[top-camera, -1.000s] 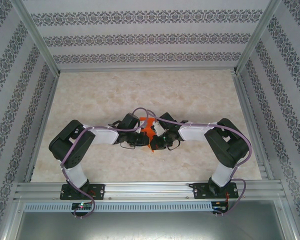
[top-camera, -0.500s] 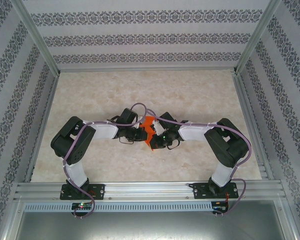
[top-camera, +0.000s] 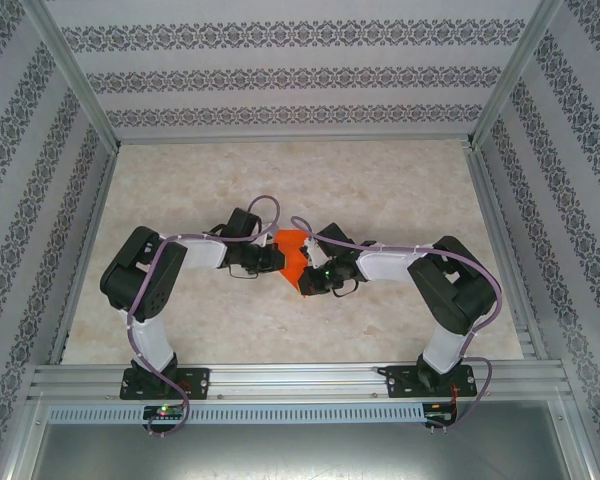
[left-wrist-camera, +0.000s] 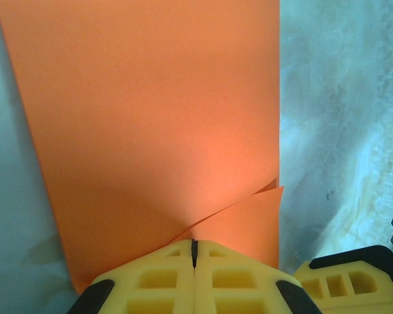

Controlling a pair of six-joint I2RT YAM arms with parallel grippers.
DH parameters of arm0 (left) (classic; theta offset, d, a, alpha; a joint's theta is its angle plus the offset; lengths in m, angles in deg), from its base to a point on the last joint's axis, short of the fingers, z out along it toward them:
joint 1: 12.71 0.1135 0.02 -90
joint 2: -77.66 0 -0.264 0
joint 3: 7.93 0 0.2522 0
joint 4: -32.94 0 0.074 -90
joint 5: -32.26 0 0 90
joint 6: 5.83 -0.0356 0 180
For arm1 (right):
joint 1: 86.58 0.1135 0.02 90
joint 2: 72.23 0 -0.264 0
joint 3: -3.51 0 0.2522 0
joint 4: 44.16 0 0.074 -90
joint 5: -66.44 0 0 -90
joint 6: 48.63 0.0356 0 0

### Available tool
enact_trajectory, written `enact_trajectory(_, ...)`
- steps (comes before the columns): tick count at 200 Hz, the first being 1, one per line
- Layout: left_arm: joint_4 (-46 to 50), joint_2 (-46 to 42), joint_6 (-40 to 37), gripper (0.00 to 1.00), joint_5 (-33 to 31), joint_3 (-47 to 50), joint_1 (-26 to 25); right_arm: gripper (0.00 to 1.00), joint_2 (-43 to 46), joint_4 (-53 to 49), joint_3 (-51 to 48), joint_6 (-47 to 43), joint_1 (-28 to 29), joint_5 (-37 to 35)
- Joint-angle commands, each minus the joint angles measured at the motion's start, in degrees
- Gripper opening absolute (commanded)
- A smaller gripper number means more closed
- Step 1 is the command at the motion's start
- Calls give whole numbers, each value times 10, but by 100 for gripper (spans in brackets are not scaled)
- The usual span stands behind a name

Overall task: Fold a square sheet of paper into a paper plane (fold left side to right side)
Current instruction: Third fold the triangle at the center of the table.

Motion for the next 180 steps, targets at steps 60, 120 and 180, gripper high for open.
enact_trajectory(60, 10, 25, -55, 9, -133, -9, 87, 0, -29, -129, -29, -11, -3, -31)
enact_trajectory(120, -26, -78, -32, 12, -80, 33, 83, 0, -24, -121, -26, -3, -3, -31)
enact_trajectory(180, -27, -100, -7, 12, -53, 25, -31, 0, -28, -118, -23, 1, -2, -29)
